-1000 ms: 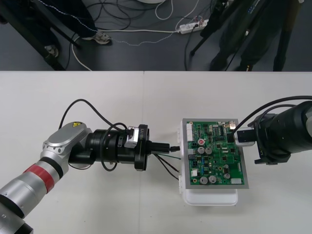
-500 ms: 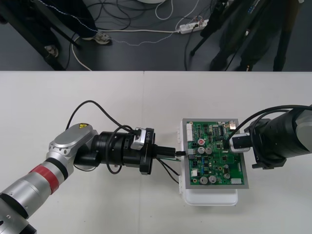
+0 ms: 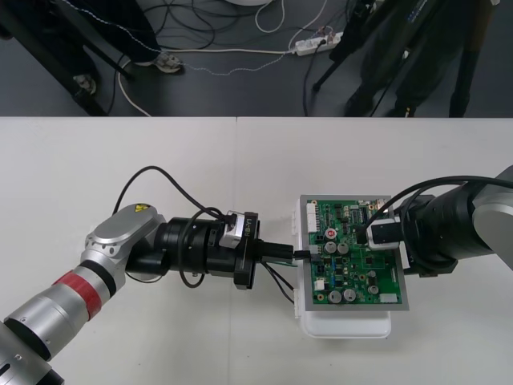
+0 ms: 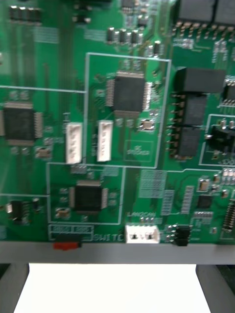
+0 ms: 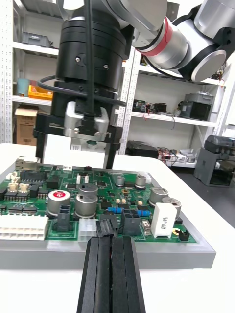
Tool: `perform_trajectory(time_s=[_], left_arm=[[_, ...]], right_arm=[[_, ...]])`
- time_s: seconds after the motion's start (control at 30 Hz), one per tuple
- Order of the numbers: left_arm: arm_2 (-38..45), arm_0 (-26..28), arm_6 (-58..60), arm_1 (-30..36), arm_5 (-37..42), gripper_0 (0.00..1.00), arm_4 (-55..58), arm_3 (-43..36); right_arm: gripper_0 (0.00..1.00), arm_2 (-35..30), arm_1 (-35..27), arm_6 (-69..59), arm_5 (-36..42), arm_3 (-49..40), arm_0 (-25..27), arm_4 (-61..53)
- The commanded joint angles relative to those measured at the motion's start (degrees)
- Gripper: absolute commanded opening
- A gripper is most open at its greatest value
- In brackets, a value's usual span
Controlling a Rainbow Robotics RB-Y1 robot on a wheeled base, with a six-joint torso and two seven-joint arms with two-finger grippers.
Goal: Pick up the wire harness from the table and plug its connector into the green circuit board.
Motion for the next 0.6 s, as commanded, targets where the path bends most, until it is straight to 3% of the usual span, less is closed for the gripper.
perform_trajectory(time_s=[0.03,0.6], left_arm=[[-1.6,-2.2,3.3,-1.4,1.6,0.0,0.5,-0.5],[-1.6,-2.1,4.4,-1.4,2.3,0.0,-1.0,-0.5]], right_arm=[[1.0,0.6,1.5,0.1,-0.3,-0.4,-1.1,1.8],[1.0,-1.5,1.5,-1.1,-0.3,-0.6,1.4,1.9]])
